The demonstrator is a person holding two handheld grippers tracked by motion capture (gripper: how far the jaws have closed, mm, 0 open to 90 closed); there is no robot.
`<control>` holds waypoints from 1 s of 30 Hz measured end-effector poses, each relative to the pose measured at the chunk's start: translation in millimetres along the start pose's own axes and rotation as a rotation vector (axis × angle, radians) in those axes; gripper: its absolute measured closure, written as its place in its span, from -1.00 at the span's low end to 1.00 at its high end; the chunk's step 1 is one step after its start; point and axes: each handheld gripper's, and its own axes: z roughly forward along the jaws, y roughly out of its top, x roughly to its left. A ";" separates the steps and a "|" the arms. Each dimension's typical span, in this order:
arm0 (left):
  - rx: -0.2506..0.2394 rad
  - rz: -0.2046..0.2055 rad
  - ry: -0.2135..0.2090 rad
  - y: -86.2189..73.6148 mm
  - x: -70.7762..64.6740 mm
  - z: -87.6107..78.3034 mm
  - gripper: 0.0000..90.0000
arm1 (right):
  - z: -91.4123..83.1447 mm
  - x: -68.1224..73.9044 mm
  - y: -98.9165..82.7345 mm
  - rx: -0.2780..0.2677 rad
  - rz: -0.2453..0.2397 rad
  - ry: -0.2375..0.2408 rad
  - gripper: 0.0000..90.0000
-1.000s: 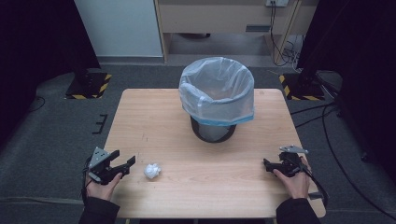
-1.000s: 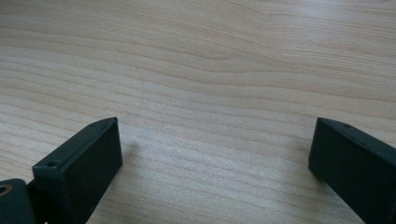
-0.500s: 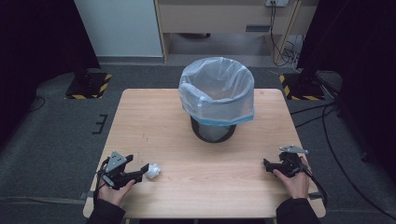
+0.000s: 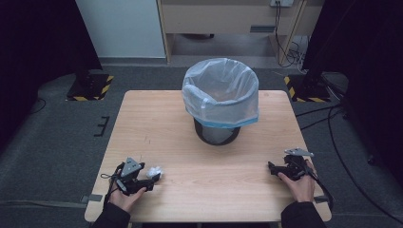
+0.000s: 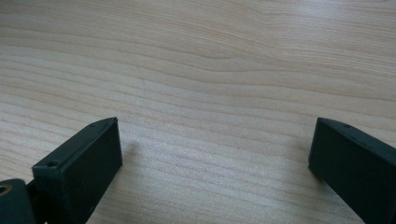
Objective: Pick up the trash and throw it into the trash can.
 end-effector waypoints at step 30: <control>0.009 0.005 -0.010 2.1 3.7 2.3 0.29 | 0.0 0.0 0.0 0.000 0.000 0.000 -0.94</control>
